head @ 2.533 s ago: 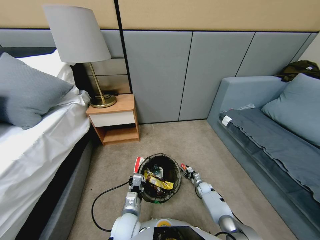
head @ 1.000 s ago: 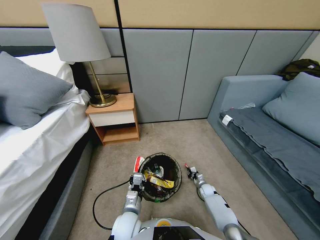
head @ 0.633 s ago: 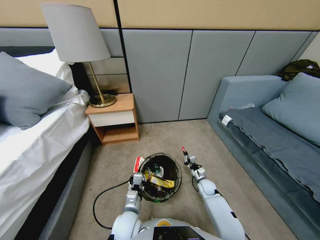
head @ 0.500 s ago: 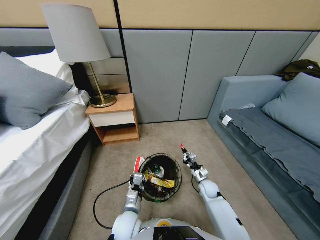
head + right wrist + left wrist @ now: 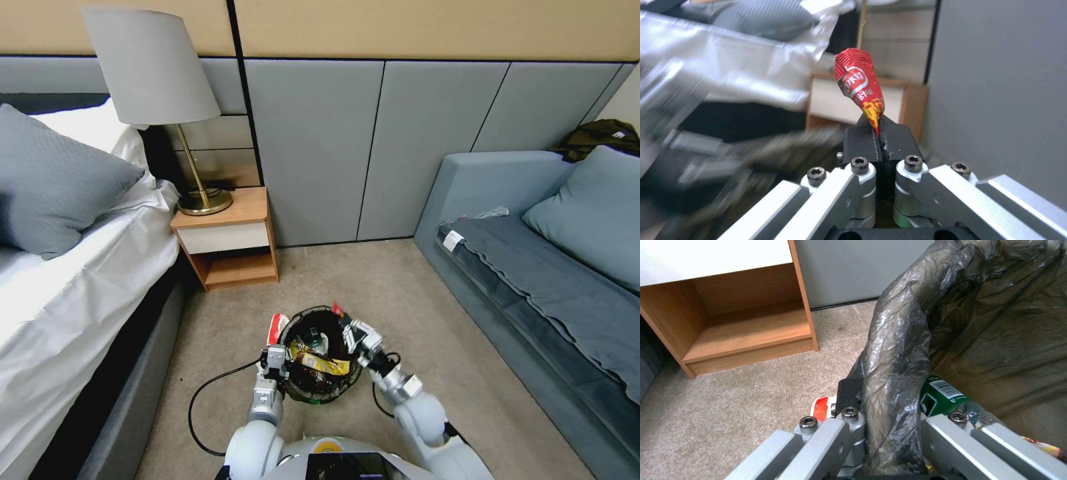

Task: Pick up the trash bin, then pick up the garbage from the floor and place it into the trash bin.

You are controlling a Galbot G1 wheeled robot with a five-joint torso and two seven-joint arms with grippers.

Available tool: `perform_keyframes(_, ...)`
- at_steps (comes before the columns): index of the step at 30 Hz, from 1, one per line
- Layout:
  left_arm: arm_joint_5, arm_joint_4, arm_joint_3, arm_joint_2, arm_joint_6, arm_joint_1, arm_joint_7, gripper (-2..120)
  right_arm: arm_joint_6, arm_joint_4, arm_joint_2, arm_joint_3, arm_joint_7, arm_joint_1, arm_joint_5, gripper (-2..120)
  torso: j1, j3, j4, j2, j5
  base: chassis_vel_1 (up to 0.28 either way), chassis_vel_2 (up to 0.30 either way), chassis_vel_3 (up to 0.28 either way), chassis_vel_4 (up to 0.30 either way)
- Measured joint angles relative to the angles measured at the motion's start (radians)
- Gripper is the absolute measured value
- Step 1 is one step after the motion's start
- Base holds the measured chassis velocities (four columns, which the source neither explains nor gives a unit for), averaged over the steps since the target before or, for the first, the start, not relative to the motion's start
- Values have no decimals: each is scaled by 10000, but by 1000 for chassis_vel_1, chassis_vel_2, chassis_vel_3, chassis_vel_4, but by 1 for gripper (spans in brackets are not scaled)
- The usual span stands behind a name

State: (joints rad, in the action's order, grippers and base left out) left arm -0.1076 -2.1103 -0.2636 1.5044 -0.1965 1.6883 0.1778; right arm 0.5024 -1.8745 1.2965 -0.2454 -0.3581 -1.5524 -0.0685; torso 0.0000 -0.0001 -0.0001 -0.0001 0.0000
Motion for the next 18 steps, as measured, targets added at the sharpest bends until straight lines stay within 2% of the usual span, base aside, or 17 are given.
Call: perform_keyframes(18, -116, -58, 205, 64, 6, 80, 6, 1, -145, 1695, 213, 109, 379, 966, 120, 0, 1, 0, 1, 0, 0, 0, 0, 0, 0)
